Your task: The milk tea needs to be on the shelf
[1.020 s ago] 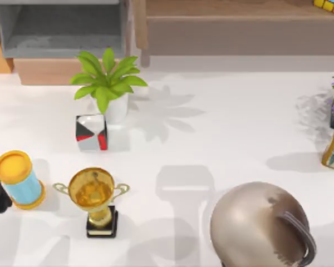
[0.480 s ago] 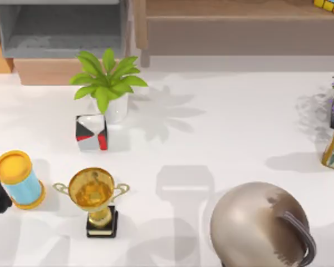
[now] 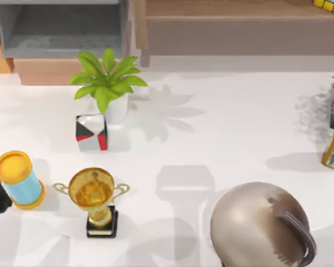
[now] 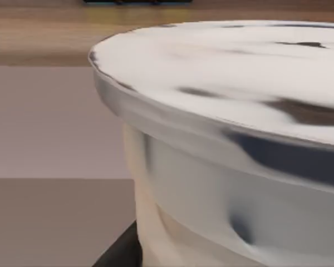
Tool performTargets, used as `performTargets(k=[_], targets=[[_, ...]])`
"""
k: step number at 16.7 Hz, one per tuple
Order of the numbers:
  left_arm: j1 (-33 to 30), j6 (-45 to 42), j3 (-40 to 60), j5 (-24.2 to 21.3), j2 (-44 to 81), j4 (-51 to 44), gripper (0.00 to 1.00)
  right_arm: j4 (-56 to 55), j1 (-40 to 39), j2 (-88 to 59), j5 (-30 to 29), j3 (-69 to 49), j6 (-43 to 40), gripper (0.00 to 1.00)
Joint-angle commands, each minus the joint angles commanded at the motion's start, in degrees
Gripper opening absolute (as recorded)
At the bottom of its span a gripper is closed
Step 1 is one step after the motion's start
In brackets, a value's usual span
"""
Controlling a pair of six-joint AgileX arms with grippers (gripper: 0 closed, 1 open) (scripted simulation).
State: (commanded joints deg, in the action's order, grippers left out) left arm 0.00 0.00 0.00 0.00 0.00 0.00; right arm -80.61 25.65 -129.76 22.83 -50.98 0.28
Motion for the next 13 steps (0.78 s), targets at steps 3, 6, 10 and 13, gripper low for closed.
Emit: performTargets(k=[3, 6, 10, 13], targets=[[0.0, 0.0, 0.0, 0.0, 0.0, 0.0, 1.0, 0.14, 1.46, 2.99, -0.27, -1.08, 0.05, 0.0], [0.0, 0.0, 0.0, 0.0, 0.0, 0.0, 1.0, 2.52, 3.24, 6.93, -0.79, -1.46, 0.08, 0.0], [0.0, 0.0, 0.0, 0.0, 0.0, 0.0, 1.0, 8.3, 4.84, 12.66, -1.72, -2.25, 0.09, 0.0], [0.0, 0.0, 0.0, 0.0, 0.0, 0.0, 1.0, 14.03, 4.78, 16.59, -2.48, -3.64, 0.1, 0.0]])
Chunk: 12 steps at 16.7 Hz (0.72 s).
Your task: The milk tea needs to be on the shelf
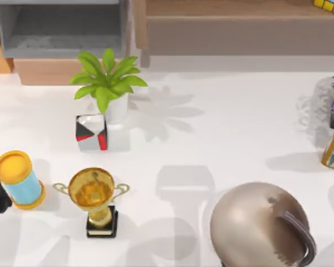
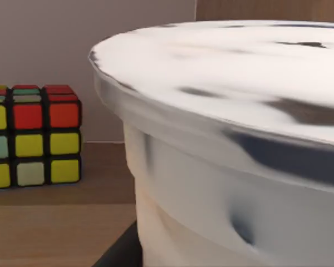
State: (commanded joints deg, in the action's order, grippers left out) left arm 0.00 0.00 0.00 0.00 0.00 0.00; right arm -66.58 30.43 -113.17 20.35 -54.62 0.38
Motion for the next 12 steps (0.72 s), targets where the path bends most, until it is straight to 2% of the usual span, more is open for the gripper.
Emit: performTargets(k=[12], targets=[[0.0, 0.0, 0.0, 0.0, 0.0, 0.0, 1.0, 24.88, -8.49, 6.8, -2.81, -12.12, -0.02, 0.0]])
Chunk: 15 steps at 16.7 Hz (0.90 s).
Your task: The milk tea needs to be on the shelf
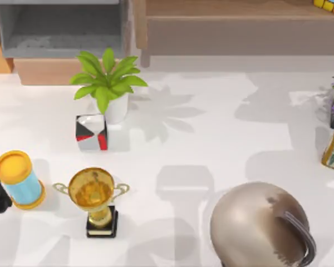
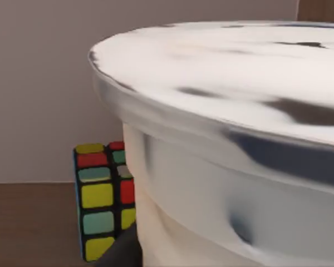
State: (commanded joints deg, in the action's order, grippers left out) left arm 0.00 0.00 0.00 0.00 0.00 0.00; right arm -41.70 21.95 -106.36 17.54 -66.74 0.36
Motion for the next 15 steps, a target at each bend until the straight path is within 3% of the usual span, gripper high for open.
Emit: performTargets(k=[6, 15], targets=[[0.0, 0.0, 0.0, 0.0, 0.0, 0.0, 1.0, 7.06, -3.02, 0.08, -1.03, -5.27, 0.02, 0.0], [0.0, 0.0, 0.0, 0.0, 0.0, 0.0, 1.0, 7.48, -3.11, -1.0, -1.29, -6.42, 0.11, 0.0]])
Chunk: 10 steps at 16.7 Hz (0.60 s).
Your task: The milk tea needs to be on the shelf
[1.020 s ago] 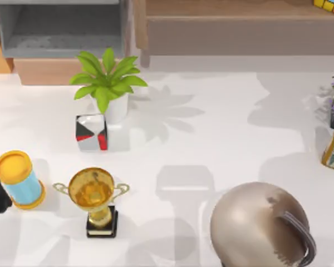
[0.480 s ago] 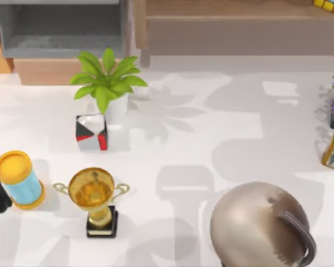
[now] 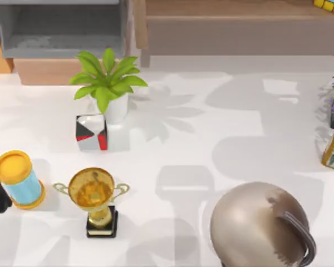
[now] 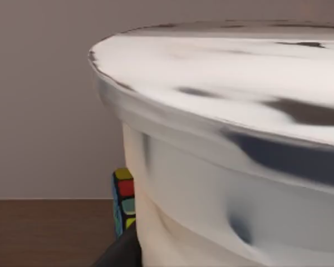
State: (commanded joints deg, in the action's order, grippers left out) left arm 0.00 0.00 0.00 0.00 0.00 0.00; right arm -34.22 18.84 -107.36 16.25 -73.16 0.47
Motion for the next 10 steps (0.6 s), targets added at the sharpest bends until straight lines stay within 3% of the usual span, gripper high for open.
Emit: performTargets(k=[10], targets=[[0.0, 0.0, 0.0, 0.0, 0.0, 0.0, 1.0, -2.59, -1.74, -8.98, -1.64, -6.83, -0.16, 0.0]])
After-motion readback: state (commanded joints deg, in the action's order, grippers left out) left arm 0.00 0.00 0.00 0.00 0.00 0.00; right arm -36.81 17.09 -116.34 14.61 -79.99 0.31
